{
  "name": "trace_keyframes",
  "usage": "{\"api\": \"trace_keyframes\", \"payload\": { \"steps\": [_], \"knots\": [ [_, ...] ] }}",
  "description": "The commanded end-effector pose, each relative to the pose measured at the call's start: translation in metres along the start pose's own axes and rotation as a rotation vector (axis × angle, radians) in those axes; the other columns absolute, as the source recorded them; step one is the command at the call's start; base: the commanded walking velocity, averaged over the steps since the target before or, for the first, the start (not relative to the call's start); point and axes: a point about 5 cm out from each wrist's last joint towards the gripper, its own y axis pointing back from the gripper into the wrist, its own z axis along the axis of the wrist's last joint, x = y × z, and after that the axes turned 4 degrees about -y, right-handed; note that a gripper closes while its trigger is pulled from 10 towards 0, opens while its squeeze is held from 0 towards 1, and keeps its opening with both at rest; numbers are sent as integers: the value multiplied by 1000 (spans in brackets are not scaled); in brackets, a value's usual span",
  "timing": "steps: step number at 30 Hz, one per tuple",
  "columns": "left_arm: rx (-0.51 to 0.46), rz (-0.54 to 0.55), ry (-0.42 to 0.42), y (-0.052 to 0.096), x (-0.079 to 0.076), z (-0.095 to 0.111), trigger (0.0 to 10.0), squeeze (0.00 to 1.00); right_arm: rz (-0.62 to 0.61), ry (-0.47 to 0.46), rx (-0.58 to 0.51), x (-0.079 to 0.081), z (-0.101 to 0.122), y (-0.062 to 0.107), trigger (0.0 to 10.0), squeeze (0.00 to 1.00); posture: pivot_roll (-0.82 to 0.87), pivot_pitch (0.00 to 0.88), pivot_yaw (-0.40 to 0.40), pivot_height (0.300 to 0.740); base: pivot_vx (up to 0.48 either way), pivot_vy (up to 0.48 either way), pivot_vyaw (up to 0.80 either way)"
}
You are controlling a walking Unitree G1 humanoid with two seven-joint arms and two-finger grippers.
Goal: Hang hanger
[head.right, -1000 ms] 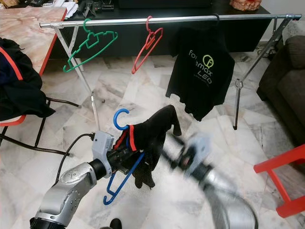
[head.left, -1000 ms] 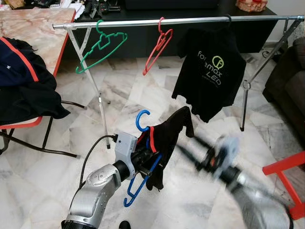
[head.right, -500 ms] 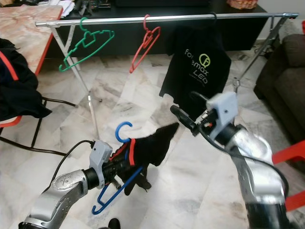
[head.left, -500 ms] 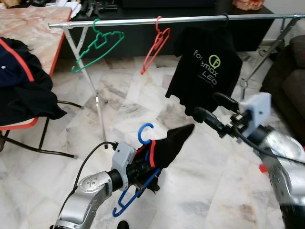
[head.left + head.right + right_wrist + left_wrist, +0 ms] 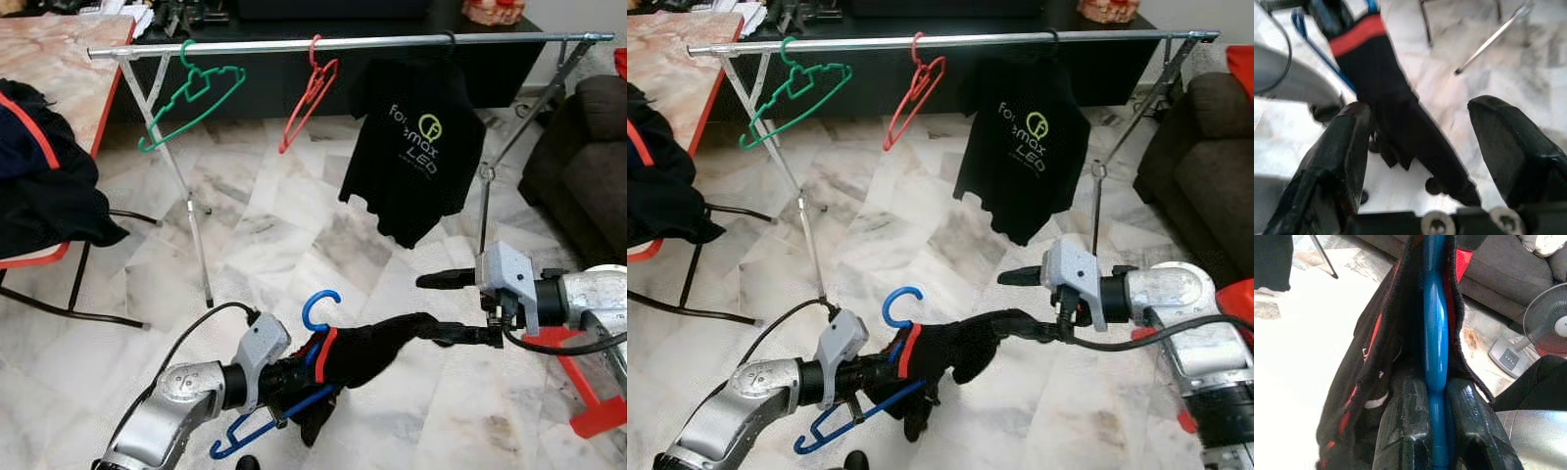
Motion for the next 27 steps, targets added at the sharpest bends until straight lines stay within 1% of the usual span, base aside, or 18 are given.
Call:
{"api": "trace_keyframes", "payload": {
  "steps": [1, 3, 4, 8, 9, 11, 12, 13, 14, 15, 16, 21, 23, 27],
  "knots": [
    [-6, -64, -48, -4, -4, 6, 10000, 0, 43, 0, 5, 1, -1, 0, 10000, 0, -64, 209, -102, 740, 0, 0, 0],
    [1, -104, -76, -7, -6, 10, 10000, 0, 83, 10, 5, 4, -4, -5, 10000, 0, -64, 209, -102, 740, 0, 0, 0],
    [7, -128, -108, -9, -6, 14, 10000, 0, 131, 9, 39, 7, -10, -8, 10000, 0, -57, 206, -97, 740, 0, 0, 0],
    [11, -175, -152, -13, -7, 21, 10000, 0, 175, 31, 96, 11, -20, -12, 10000, 0, -52, 201, -97, 740, 0, 0, 0],
    [6, -205, -170, -16, -8, 27, 10000, 0, 190, 22, 92, 11, -21, -14, 10000, 0, -52, 201, -97, 740, 0, 0, 0],
    [4, -221, -183, -17, -9, 29, 10000, 0, 199, 9, 80, 10, -21, -15, 10000, 0, -52, 198, -96, 740, 0, 0, 0],
    [2, -226, -189, -18, -10, 30, 10000, 0, 212, 7, 79, 11, -22, -16, 10000, 757, -52, 197, -96, 740, 0, 0, 0],
    [-1, -237, -197, -20, -11, 32, 10000, 0, 224, 20, 100, 11, -24, -17, 10000, 1000, -52, 197, -96, 740, 0, 0, 0],
    [-1, -237, -197, -20, -11, 32, 10000, 0, 224, 20, 100, 11, -24, -17, 10000, 1000, -52, 197, -96, 740, 0, 0, 0],
    [-3, -246, -201, -21, -13, 33, 10000, 0, 212, 49, 127, 10, -28, -19, 10000, 910, -51, 197, -97, 740, 0, 0, 0],
    [-4, -257, -204, -22, -15, 34, 10000, 0, 203, 66, 133, 8, -29, -21, 10000, 0, -49, 197, -99, 740, 0, 0, 0],
    [-8, -284, -208, -22, -20, 36, 10000, 0, 183, 84, 113, 5, -26, -28, 10000, 0, -46, 198, -100, 740, 0, 0, 0],
    [-11, -302, -213, -24, -23, 37, 10000, 0, 183, 101, 105, 3, -26, -36, 10000, 0, -41, 198, -100, 740, 0, 0, 0],
    [-12, -308, -216, -25, -24, 37, 10000, 0, 183, 96, 96, 3, -27, -43, 10000, 0, -32, 202, -97, 740, 0, 0, 0]
  ]
}}
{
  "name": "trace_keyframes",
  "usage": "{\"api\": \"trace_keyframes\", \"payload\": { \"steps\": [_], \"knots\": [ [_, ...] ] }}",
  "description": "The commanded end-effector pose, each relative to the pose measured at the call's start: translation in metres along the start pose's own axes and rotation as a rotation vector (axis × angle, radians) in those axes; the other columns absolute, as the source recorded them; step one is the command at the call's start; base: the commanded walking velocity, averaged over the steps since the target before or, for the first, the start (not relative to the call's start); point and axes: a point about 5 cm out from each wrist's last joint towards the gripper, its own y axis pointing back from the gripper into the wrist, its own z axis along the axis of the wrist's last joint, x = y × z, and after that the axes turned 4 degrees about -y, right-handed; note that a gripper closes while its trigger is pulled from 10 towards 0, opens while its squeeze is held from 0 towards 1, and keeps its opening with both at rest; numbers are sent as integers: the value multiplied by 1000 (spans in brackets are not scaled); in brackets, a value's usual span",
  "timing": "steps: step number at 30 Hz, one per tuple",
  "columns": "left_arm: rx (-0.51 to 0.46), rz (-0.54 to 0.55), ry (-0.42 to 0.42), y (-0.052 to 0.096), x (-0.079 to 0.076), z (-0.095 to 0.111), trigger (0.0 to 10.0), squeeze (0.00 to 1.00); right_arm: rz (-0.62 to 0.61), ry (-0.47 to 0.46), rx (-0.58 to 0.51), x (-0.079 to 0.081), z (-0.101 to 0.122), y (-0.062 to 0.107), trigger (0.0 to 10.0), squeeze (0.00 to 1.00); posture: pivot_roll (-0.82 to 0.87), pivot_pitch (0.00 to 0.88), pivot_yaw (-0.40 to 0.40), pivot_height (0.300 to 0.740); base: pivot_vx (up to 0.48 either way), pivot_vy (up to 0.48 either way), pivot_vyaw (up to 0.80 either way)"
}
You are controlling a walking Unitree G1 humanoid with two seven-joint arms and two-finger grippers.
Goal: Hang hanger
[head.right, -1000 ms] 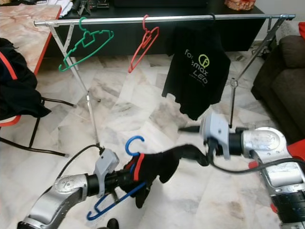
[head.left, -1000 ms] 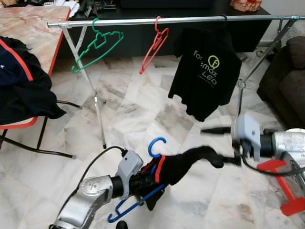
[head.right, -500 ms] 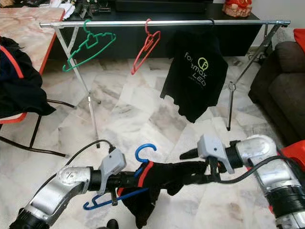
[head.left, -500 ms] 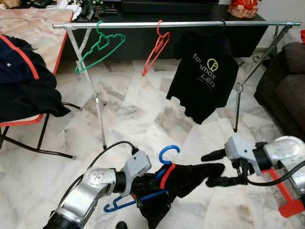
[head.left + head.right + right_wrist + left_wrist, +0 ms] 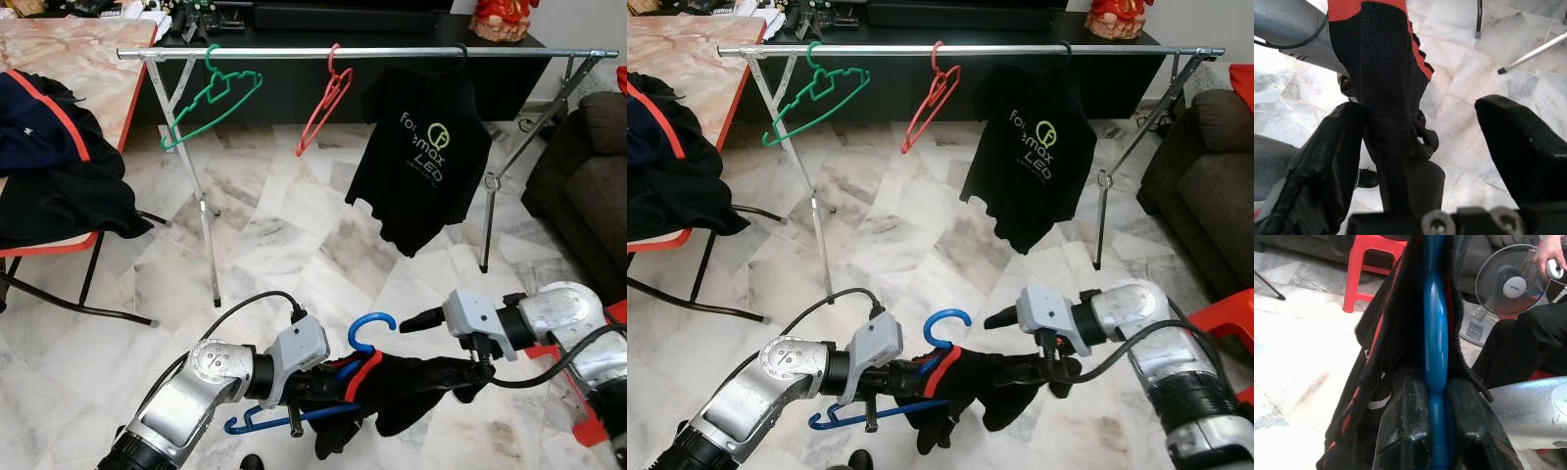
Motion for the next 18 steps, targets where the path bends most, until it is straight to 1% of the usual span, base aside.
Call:
{"api": "trace_keyframes", "payload": {
  "steps": [1, 2, 7, 9, 13, 14, 15, 18],
  "knots": [
    [-39, -40, -37, -4, -5, 12, 10000, 0, 9, -11, 8, 1, -4, -4, 10000, 0, -30, 203, -96, 740, 0, 0, 0],
    [-44, -42, -36, -5, -5, 13, 10000, 0, 40, -22, -3, 5, -6, -9, 10000, 0, -28, 205, -94, 740, 0, 0, 0],
    [-47, -37, -37, -5, -5, 14, 10000, 0, 95, -32, 1, 10, -12, -17, 10000, 0, -25, 210, -90, 740, 0, 0, 0],
    [-45, -31, -37, -5, -4, 14, 10000, 0, 95, -39, 6, 11, -14, -20, 10000, 0, -25, 210, -90, 740, 0, 0, 0],
    [-58, -12, -32, -4, -2, 16, 10000, 0, 106, -63, -9, 15, -20, -30, 10000, 0, -14, 216, -88, 740, 0, 0, 0],
    [-59, -8, -33, -4, -2, 17, 10000, 0, 100, -64, -11, 15, -20, -32, 5961, 0, -15, 217, -88, 740, 0, 0, 0],
    [-61, -4, -32, -4, -1, 17, 10000, 0, 76, -66, -15, 13, -21, -35, 0, 0, -15, 217, -88, 740, 0, 0, 0],
    [-63, -5, -31, -4, -1, 18, 10000, 0, 66, -85, -41, 12, -20, -38, 0, 0, -10, 222, -88, 740, 0, 0, 0]
  ]
}}
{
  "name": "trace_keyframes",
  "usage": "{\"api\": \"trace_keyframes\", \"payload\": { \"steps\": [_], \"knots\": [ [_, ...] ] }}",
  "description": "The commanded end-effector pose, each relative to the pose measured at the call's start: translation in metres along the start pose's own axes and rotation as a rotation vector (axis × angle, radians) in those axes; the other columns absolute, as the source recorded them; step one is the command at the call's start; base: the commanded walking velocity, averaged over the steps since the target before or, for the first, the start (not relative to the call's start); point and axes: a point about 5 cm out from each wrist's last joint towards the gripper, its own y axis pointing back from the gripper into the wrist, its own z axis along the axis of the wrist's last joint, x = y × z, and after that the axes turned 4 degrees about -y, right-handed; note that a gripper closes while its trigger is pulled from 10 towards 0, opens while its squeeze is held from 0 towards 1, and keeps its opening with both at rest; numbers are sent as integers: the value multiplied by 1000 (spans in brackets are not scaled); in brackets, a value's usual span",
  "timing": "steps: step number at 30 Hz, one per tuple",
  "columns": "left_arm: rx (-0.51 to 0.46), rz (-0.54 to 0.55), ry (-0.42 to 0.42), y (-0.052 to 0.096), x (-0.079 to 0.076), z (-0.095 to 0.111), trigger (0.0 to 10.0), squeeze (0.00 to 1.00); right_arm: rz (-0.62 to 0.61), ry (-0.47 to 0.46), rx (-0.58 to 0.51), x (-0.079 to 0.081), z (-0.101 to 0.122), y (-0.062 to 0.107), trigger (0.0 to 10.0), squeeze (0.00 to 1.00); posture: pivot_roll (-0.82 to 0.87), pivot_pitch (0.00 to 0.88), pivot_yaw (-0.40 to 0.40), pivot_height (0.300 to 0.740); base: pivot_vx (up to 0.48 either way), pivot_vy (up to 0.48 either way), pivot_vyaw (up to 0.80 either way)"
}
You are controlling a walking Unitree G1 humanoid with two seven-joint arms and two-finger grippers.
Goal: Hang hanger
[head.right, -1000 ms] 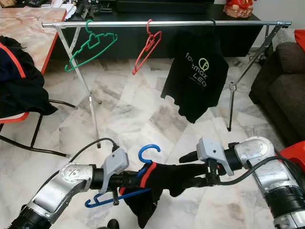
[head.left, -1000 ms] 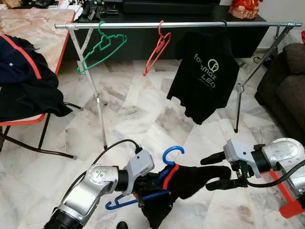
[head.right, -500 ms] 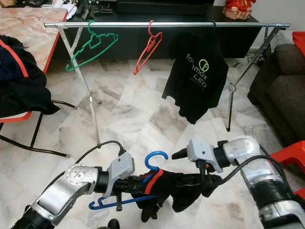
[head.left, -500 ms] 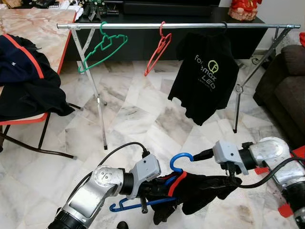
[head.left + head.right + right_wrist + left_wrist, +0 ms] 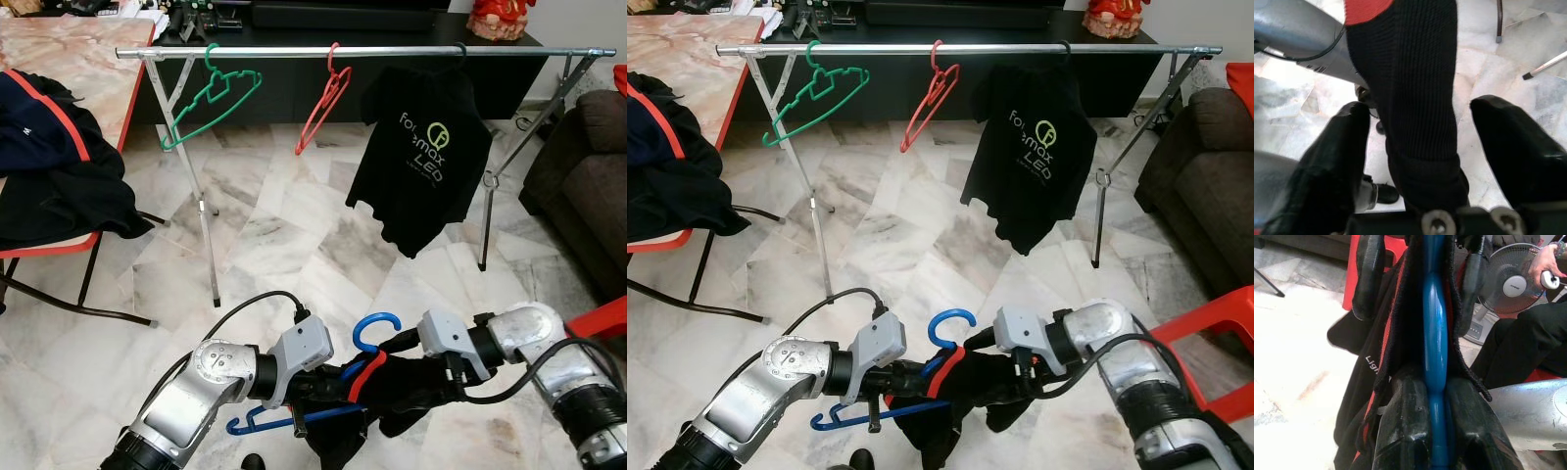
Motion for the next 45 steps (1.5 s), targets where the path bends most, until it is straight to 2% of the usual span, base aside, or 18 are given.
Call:
{"api": "trace_keyframes", "payload": {
  "steps": [1, 10, 19, 23, 34, 35, 36, 37, 38, 45],
  "knots": [
    [-68, -17, -42, -2, -1, 16, 10000, 0, 8, -24, 0, 2, -4, -3, 0, 0, -10, 222, -88, 740, 0, 0, 0],
    [-68, -18, -47, -2, 0, 17, 10000, 0, 35, -28, 9, 3, -6, -5, 0, 0, -7, 227, -85, 740, 0, 0, 0],
    [-73, -18, -85, -3, 2, 22, 10000, 0, 78, -37, 17, 6, -9, -10, 0, 0, -5, 231, -81, 740, 0, 0, 0],
    [-59, -9, -82, -3, 6, 22, 10000, 0, 54, -23, 38, 6, -11, -15, 0, 0, -5, 230, -80, 740, 0, 0, 0],
    [-51, 25, -86, -1, 10, 20, 10000, 0, 60, -15, 64, 6, -13, -15, 0, 0, -1, 227, -78, 740, 0, 0, 0],
    [-51, 23, -81, -1, 11, 20, 10000, 129, 52, -16, 70, 6, -14, -16, 0, 0, -1, 227, -77, 740, 0, 0, 0],
    [-51, 23, -81, -1, 11, 20, 10000, 129, 52, -16, 70, 6, -14, -16, 0, 0, -1, 227, -77, 740, 0, 0, 0],
    [-51, 21, -81, -1, 11, 20, 10000, 847, 52, -16, 73, 6, -14, -17, 0, 0, 1, 228, -77, 740, 0, 0, 0],
    [-48, 17, -86, -1, 11, 20, 10000, 1000, 53, -14, 77, 6, -15, -17, 0, 0, 4, 227, -76, 740, 0, 0, 0],
    [-28, -5, -90, 3, 10, 17, 10000, 1000, 55, -4, 102, 6, -17, -17, 0, 0, 6, 225, -76, 740, 0, 0, 0]
  ]
}}
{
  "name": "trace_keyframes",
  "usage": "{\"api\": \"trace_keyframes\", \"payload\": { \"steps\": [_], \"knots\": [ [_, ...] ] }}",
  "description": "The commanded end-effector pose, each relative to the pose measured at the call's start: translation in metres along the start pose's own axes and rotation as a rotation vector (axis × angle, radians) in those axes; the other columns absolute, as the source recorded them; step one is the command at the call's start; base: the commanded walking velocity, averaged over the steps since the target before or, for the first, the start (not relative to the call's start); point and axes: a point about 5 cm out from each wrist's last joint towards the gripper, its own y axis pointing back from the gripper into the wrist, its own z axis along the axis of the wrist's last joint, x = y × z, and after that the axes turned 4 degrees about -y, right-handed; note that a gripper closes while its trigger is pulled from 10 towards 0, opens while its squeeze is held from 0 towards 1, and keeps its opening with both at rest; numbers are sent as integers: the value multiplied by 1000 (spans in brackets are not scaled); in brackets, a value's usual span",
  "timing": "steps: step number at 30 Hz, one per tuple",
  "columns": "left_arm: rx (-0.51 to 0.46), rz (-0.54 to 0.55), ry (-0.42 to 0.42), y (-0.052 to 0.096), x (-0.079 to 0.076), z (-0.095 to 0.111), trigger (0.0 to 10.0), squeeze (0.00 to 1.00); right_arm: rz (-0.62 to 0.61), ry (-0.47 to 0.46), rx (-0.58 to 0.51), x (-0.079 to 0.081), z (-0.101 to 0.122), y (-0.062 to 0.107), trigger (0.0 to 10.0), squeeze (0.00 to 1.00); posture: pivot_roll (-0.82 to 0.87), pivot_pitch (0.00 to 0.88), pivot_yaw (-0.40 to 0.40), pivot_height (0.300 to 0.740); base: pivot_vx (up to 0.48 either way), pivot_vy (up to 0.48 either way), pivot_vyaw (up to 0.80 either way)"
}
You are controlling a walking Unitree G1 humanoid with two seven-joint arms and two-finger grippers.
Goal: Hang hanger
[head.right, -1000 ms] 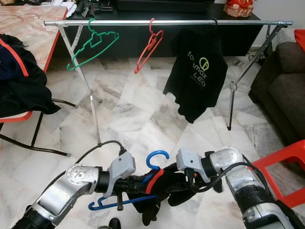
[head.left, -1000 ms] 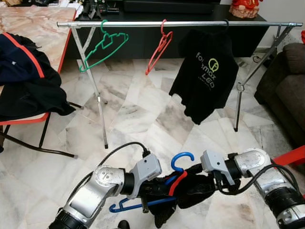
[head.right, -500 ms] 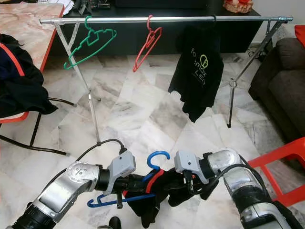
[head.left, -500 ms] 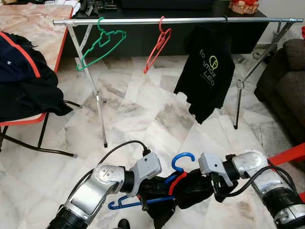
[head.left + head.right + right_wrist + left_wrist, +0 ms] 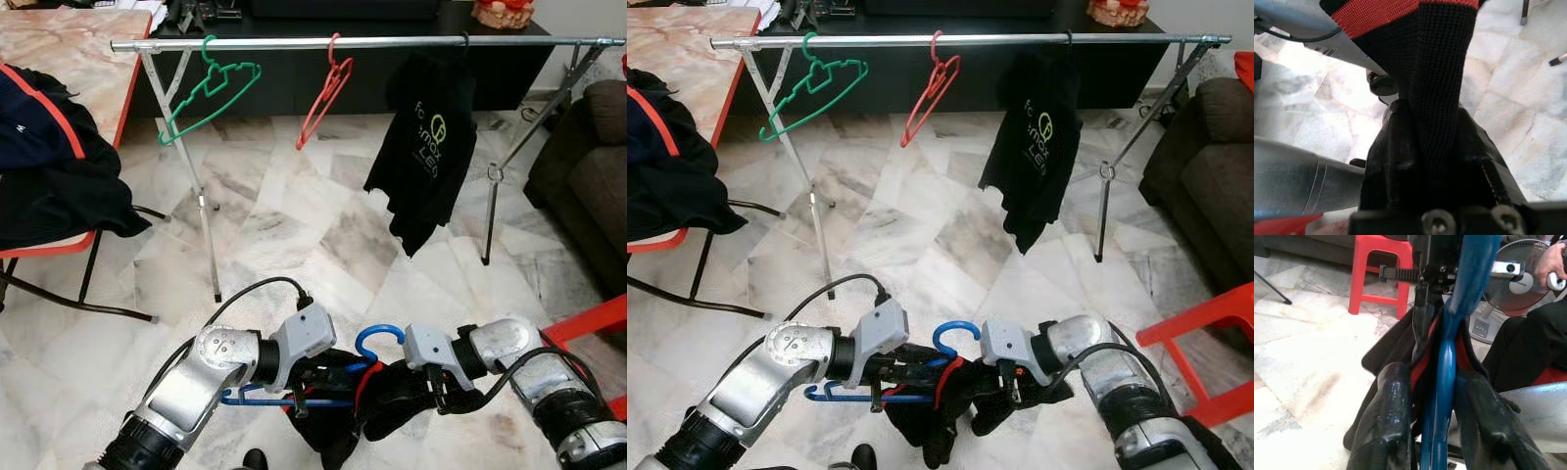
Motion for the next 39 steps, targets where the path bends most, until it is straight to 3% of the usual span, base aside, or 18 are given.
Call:
{"api": "trace_keyframes", "payload": {
  "steps": [1, 8, 14, 17, 23, 24, 28, 31, 39],
  "knots": [
    [-23, -18, -19, 2, -1, 5, 10000, 1000, 5, -1, 26, 2, -6, 2, 0, 0, 6, 225, -76, 740, 0, 0, 0],
    [56, -28, -54, 16, 3, -2, 10000, 1000, -12, -9, 70, 4, -14, 9, 0, 0, 3, 222, -78, 740, 0, 0, 0],
    [103, 90, -37, 44, 15, -14, 10000, 1000, -102, -22, 137, 3, -27, 27, 0, 0, -2, 215, -71, 740, 0, 0, 0],
    [73, 145, 12, 52, 14, -17, 10000, 1000, -162, -13, 125, -1, -24, 43, 0, 0, -6, 209, -69, 740, 0, 0, 0],
    [26, 203, 64, 55, 15, -18, 10000, 1000, -221, -16, 113, -3, -22, 59, 0, 0, -18, 205, -64, 740, 0, 0, 0],
    [10, 228, 107, 56, 12, -23, 10000, 1000, -253, -10, 82, -4, -18, 71, 0, 0, -27, 205, -61, 740, 0, 0, 0],
    [7, 273, 157, 57, 10, -34, 10000, 1000, -301, 23, 28, -6, -3, 92, 0, 0, -41, 214, -58, 740, 0, 0, 0],
    [-47, 366, 219, 58, 13, -39, 10000, 1000, -325, 52, 41, -3, 2, 107, 0, 0, -45, 220, -61, 740, 0, 0, 0],
    [-76, 437, 287, 55, 8, -48, 10000, 1000, -337, 85, 1, 4, 13, 117, 0, 0, -42, 233, -63, 740, 0, 0, 0]
  ]
}}
